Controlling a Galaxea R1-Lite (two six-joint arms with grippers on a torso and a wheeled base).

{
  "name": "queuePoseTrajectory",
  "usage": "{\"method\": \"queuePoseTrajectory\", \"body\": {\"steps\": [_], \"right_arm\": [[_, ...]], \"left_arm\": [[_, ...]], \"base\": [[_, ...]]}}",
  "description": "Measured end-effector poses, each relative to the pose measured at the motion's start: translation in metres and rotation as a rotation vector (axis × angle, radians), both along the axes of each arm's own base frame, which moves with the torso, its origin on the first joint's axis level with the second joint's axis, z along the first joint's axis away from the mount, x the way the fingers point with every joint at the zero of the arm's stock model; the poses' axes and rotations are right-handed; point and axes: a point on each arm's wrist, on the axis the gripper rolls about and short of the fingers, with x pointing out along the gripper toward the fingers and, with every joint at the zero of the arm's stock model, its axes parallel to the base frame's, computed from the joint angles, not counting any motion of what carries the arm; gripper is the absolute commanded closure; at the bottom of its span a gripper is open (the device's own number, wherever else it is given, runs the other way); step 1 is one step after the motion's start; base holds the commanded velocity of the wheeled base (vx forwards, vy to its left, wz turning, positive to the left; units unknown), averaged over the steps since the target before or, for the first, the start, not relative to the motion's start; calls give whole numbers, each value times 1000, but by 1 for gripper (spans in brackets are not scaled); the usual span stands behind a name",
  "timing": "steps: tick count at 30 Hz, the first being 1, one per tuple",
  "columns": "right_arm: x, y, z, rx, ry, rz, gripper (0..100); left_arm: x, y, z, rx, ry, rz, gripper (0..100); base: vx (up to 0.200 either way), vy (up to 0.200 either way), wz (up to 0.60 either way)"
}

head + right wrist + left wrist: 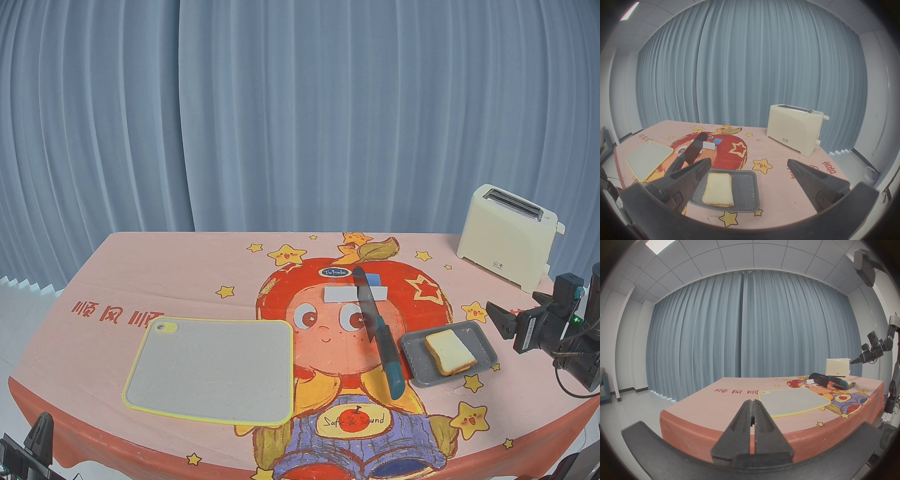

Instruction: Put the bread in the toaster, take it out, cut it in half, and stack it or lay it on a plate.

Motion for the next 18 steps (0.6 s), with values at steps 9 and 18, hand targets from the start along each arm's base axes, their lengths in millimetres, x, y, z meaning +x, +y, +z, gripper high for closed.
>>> {"method": "queuePoseTrajectory", "body": {"steps": [9, 18], "right_arm": [[-11, -9, 0, 3, -11, -18, 0], [-25, -19, 4, 19, -56, -40, 0]], "left_arm": [[0, 0, 0, 0, 0, 0, 100], [0, 0, 0, 0, 0, 0, 100]], "base": [[0, 0, 0], [0, 0, 0]]}}
